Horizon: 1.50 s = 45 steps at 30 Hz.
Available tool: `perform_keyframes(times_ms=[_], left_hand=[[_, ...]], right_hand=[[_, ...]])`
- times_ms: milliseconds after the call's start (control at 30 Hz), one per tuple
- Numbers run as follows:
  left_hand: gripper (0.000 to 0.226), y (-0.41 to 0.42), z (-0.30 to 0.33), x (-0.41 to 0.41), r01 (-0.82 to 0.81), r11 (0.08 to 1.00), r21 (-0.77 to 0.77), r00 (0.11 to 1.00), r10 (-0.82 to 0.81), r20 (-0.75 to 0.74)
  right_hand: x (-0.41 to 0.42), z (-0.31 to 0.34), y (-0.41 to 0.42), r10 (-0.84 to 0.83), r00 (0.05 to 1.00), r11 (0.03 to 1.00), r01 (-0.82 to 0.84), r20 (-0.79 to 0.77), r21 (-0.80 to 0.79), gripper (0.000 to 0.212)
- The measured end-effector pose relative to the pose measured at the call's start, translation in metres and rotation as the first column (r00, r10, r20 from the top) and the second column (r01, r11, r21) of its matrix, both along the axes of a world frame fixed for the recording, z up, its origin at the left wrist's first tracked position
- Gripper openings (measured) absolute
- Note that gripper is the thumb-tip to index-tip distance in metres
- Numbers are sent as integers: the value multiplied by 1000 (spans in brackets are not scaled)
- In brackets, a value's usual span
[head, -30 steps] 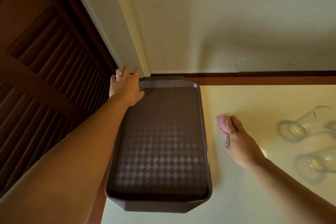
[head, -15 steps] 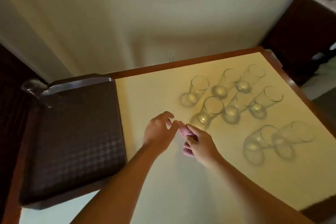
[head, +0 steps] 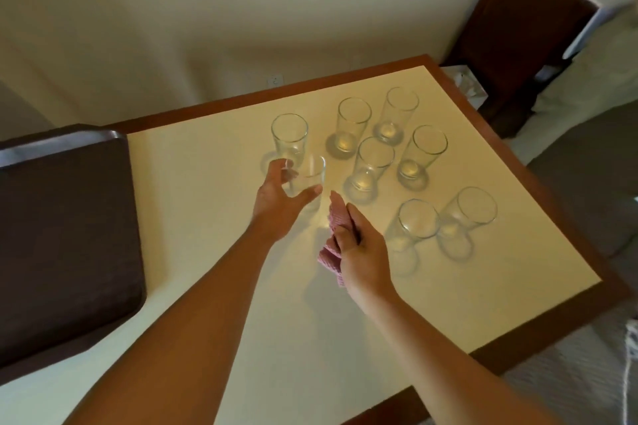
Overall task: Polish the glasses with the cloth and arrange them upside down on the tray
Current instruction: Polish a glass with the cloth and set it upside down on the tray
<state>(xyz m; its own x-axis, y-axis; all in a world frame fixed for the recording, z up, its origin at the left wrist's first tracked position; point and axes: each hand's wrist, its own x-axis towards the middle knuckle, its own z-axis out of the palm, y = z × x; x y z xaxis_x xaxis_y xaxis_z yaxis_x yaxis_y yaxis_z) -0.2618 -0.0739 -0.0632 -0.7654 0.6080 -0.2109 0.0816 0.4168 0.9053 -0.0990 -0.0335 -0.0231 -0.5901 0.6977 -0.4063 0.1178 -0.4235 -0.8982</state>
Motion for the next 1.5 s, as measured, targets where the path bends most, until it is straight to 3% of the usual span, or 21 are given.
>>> perform_keyframes(times_ms=[100, 167, 267, 333, 400, 433, 500, 567, 600, 700, 800, 833, 900, 933, 1033, 1133, 1233, 1300, 1367, 1433, 1500], left_hand=[[42, -17, 21, 15, -169, 979, 112, 948, 130, 289], [30, -30, 48, 33, -248, 953, 172, 811, 108, 575], [52, -45, 83, 55, -321, 930, 180, 687, 98, 720], [65, -58, 105, 53, -408, 896, 173, 704, 188, 685], [62, -77, 126, 45, -490, 853, 179, 728, 288, 622], [64, -87, 133, 41, -522, 833, 181, 719, 317, 618], [66, -102, 147, 42, -562, 800, 210, 681, 304, 666], [56, -108, 162, 47, -509, 824, 248, 704, 234, 671], [52, -109, 172, 47, -448, 858, 251, 740, 199, 642], [60, -114, 192, 41, -430, 856, 287, 815, 231, 531], [84, -126, 203, 32, -571, 752, 330, 774, 359, 522], [83, -129, 205, 32, -569, 759, 317, 776, 367, 513], [72, -131, 211, 38, -505, 814, 286, 804, 323, 499], [69, -130, 216, 42, -467, 838, 283, 821, 291, 490], [63, -124, 231, 48, -503, 792, 346, 832, 336, 442], [64, -126, 241, 44, -634, 692, 344, 757, 465, 460], [57, -120, 245, 53, -510, 806, 301, 826, 361, 432], [59, -112, 250, 66, -458, 837, 298, 842, 301, 448], [67, -107, 254, 67, -530, 769, 357, 819, 355, 450], [58, -108, 260, 60, -608, 681, 407, 787, 452, 419], [47, -112, 264, 58, -581, 714, 391, 813, 492, 310]], right_hand=[[-11, 20, -7, 24, 999, 979, -17, -34, 205, 52], [-25, 32, -2, 97, 995, 910, -97, 22, 402, 45], [-56, 54, 0, 164, 981, 846, -195, 106, 497, 27], [-57, 71, -28, 177, 975, 762, -222, 134, 608, 42], [-44, 79, -66, 285, 942, 594, -319, 178, 738, 71], [-39, 82, -78, 356, 918, 564, -361, 176, 742, 77], [-54, 101, -74, 444, 896, 695, -360, 23, 623, 62], [-86, 129, -49, 375, 920, 861, -299, -117, 410, 38], [-95, 144, -44, 331, 937, 876, -261, -111, 405, 34], [-76, 151, -83, 197, 973, 744, -70, -118, 665, 36], [-47, 143, -118, 341, 929, 616, -109, -140, 780, 53], [-56, 145, -111, 358, 917, 653, -110, -177, 749, 49], [-86, 165, -85, 237, 923, 882, -74, -302, 466, 35], [-94, 177, -76, 187, 935, 927, -66, -301, 370, 33], [-76, 184, -96, 237, 939, 830, -64, -248, 554, 39], [-40, 177, -115, 370, 905, 732, -143, -212, 666, 44], [-66, 191, -78, 263, 908, 893, -101, -327, 439, 39], [-77, 207, -62, 194, 932, 910, -54, -307, 410, 35], [-67, 202, -73, 239, 924, 878, -74, -300, 473, 36], [-39, 195, -96, 328, 893, 867, -154, -309, 475, 44], [-28, 186, -104, 320, 874, 886, -140, -365, 443, 47]])
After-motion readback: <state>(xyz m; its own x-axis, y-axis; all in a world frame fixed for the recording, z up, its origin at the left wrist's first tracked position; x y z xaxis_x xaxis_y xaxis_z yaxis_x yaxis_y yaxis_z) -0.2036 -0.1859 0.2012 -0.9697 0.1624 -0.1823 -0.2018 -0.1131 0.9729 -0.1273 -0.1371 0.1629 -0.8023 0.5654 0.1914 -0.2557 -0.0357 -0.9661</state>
